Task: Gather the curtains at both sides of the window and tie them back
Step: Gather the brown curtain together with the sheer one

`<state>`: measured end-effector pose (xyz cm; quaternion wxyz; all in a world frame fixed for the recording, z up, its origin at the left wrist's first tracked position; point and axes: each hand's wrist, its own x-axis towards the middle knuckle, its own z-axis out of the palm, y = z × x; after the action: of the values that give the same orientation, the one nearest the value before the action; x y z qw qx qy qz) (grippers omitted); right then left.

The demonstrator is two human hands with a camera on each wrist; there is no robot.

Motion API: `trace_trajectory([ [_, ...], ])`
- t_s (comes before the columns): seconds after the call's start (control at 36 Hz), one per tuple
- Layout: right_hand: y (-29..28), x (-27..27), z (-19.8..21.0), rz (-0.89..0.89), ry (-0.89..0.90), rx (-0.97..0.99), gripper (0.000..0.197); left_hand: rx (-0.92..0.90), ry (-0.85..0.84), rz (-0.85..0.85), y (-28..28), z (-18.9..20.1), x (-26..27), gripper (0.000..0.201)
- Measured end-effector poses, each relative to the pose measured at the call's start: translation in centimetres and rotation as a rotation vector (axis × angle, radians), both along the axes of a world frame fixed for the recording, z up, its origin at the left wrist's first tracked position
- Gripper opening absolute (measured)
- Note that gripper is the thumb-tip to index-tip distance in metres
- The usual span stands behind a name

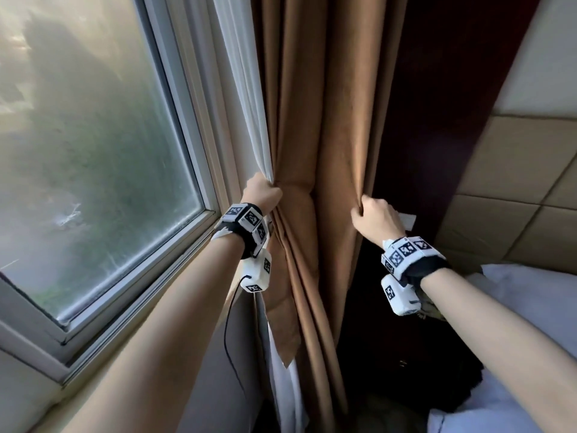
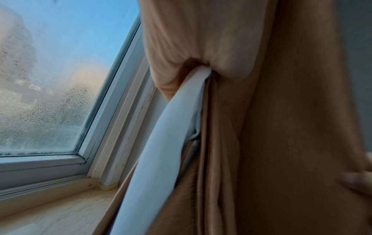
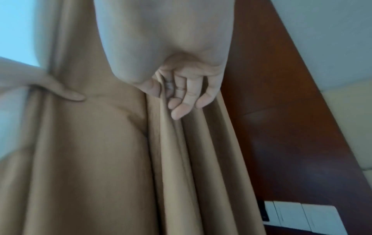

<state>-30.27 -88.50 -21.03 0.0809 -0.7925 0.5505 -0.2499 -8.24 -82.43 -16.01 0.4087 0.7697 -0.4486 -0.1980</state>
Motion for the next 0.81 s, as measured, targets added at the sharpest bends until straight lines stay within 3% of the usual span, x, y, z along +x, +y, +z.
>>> trace_trajectory([
  [0.25, 5.2, 1.6, -0.5, 0.129, 0.062, -0.148, 0.024, -0.006, 0.004, -0.018, 0.8, 0.3, -1.0, 0.033],
  [0.42, 6.3, 7.0, -0.5, 0.258, 0.025, -0.015, 0.025, -0.009, 0.035, -0.103, 1.1, 0.7, -2.3, 0.038],
  [0.5, 6.3, 9.0, -0.4, 0.264, 0.04, 0.013, 0.028, 0.009, 0.133, -0.176, 1.2, 1.5, -2.7, 0.053],
  [0.61, 5.9, 9.9, -0.4, 0.297, 0.104, -0.008, 0.029, 0.032, 0.391, -0.296, 1.8, 1.8, -2.1, 0.039],
  [0.69, 5.5, 10.3, -0.5, 0.322, 0.138, -0.028, 0.028, 0.054, 0.531, -0.388, 1.6, 1.8, -1.6, 0.044],
  [0.75, 5.1, 10.6, -0.6, 0.345, 0.127, -0.025, 0.028, 0.007, 0.421, -0.278, 1.0, 1.4, -1.6, 0.05],
  [0.81, 4.7, 10.8, -0.6, 0.381, 0.121, 0.002, 0.028, -0.022, 0.203, -0.13, 0.2, 0.8, -1.4, 0.052],
])
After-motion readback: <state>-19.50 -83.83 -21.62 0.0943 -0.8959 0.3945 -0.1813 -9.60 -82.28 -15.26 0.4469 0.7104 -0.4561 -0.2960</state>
